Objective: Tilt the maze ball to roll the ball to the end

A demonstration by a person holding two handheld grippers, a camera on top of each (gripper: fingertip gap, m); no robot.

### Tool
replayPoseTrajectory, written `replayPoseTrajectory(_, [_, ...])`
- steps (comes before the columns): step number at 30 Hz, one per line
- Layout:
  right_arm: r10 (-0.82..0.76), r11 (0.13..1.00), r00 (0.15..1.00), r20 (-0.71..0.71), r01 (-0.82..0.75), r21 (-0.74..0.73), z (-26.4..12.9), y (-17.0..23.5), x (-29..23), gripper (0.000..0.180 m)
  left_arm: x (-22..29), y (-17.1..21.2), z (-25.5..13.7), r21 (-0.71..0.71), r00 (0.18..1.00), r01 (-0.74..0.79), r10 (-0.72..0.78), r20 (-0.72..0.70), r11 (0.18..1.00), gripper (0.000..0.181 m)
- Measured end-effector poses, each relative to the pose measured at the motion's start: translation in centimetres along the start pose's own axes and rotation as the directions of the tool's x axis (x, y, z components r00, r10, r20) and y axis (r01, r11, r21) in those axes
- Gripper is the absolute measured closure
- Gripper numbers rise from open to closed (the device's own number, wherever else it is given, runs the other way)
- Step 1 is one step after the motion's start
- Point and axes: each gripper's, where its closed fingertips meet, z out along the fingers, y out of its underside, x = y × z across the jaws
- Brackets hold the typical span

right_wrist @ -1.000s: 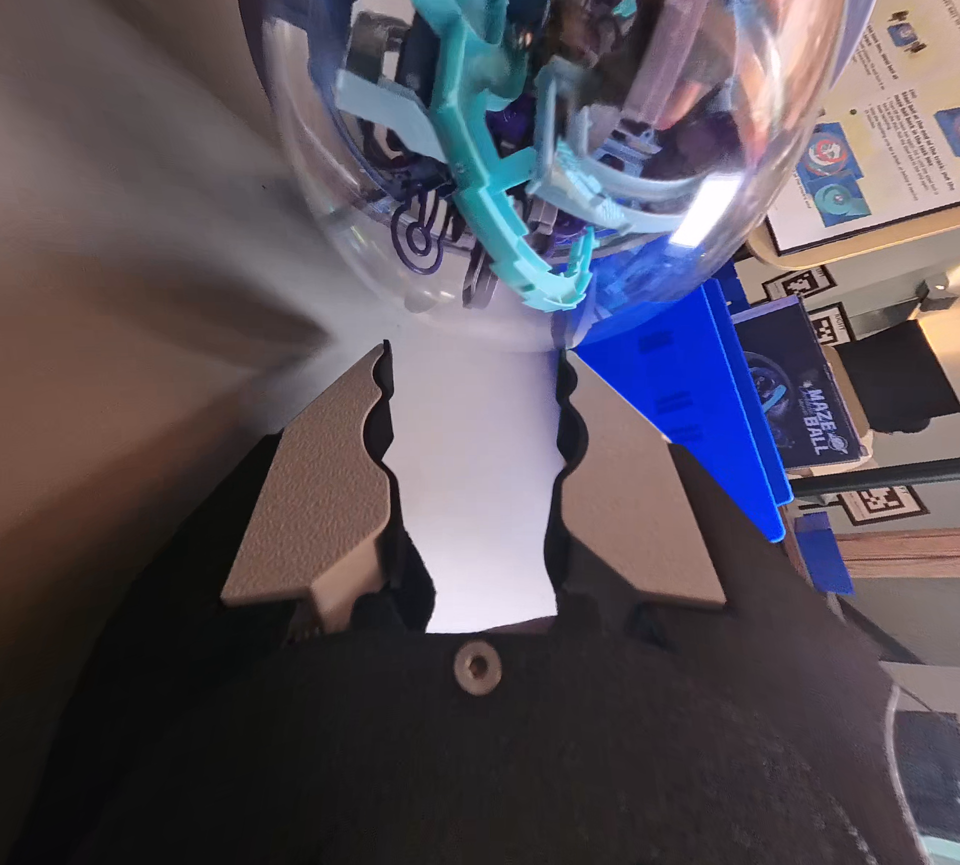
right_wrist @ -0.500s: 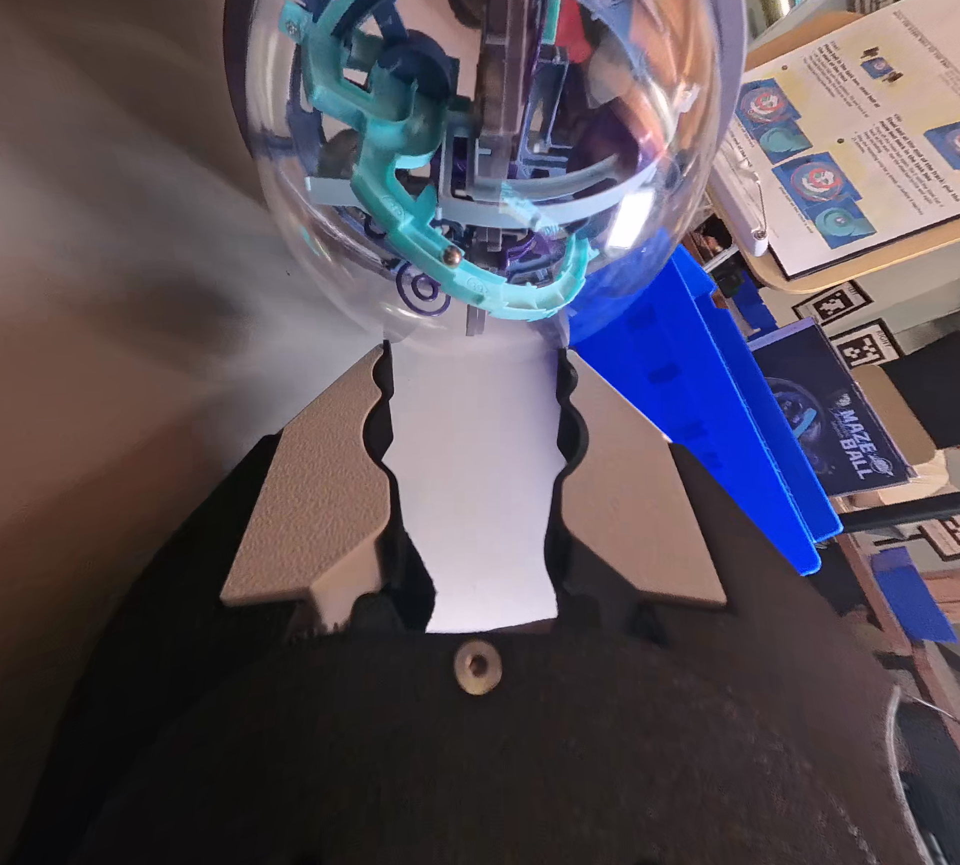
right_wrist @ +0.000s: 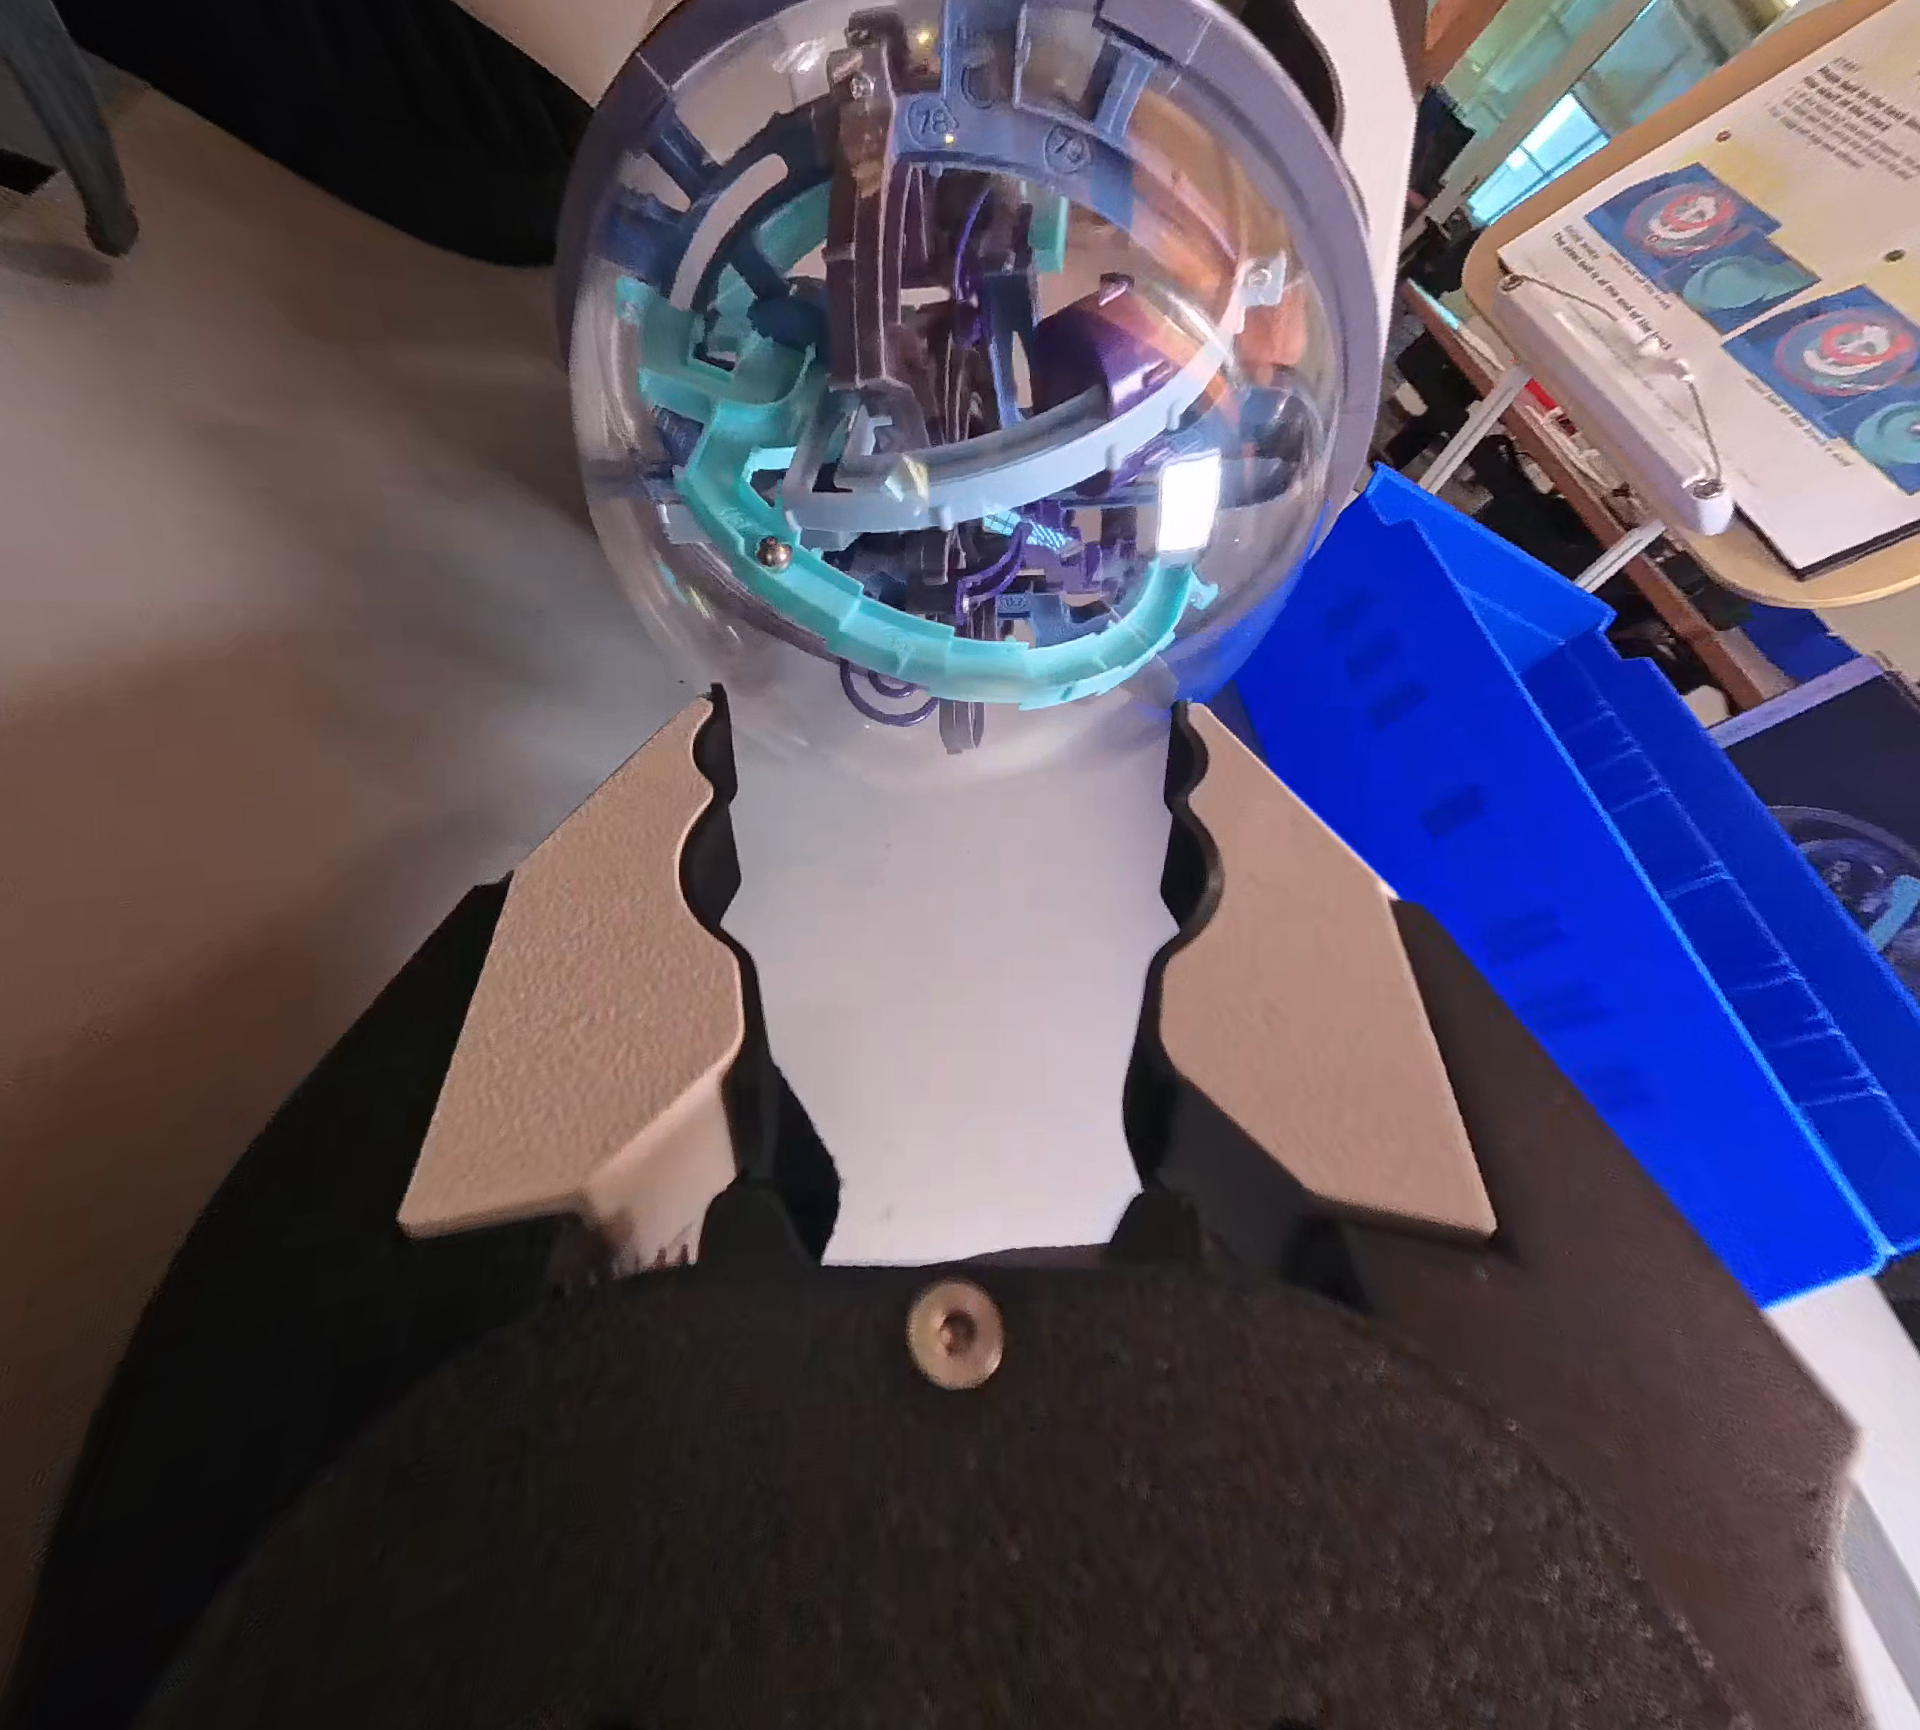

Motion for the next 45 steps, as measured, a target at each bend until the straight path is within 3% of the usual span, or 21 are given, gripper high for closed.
replayPoseTrajectory(8, [0.103, 0.995, 0.972, 0.210, -0.098, -0.031, -1.3, -1.3, 1.7, 0.093, -0.2, -0.3, 0.6, -0.004, 0.995, -0.002, 0.001, -0.102, 1.000, 0.036])
replayPoseTrajectory(15, [-0.019, 1.000, 0.940, 0.342, 0.019, 0.001, -1.1, -6.4, 6.9, 0.145, -0.1, -0.6, 1.0, 0.020, 0.983, -0.022, 0.025, -0.181, 1.000, 0.036])
replayPoseTrajectory(20, [-0.074, 0.979, 0.843, 0.533, 0.163, -0.122, 1.1, -6.3, 7.0, 0.154, -0.1, -0.5, 0.6, 0.061, 0.976, -0.027, 0.040, -0.215, 0.998, 0.036])
replayPoseTrajectory(25, [-0.021, 0.955, 0.733, 0.679, 0.215, -0.203, 2.0, -6.6, 6.0, 0.170, 0.0, -0.2, -0.2, 0.108, 0.962, -0.043, 0.070, -0.266, 0.993, 0.037])
replayPoseTrajectory(33, [0.014, 0.946, 0.766, 0.643, 0.199, -0.257, 2.4, -6.7, 6.3, 0.172, -0.6, 0.6, -1.5, 0.068, 0.977, 0.028, -0.013, -0.211, 0.997, 0.042])
replayPoseTrajectory(39, [0.059, 0.945, 0.801, 0.596, 0.149, -0.293, 1.8, -6.3, 6.3, 0.174, -0.6, -0.3, -4.5, 0.202, 0.992, 0.124, -0.115, -0.056, 0.972, 0.060])
replayPoseTrajectory(45, [0.101, 0.956, 0.831, 0.548, 0.072, -0.285, 1.4, -6.1, 6.3, 0.174, 0.6, 0.8, -6.0, 0.298, 0.977, 0.110, -0.158, 0.140, 0.948, 0.082])
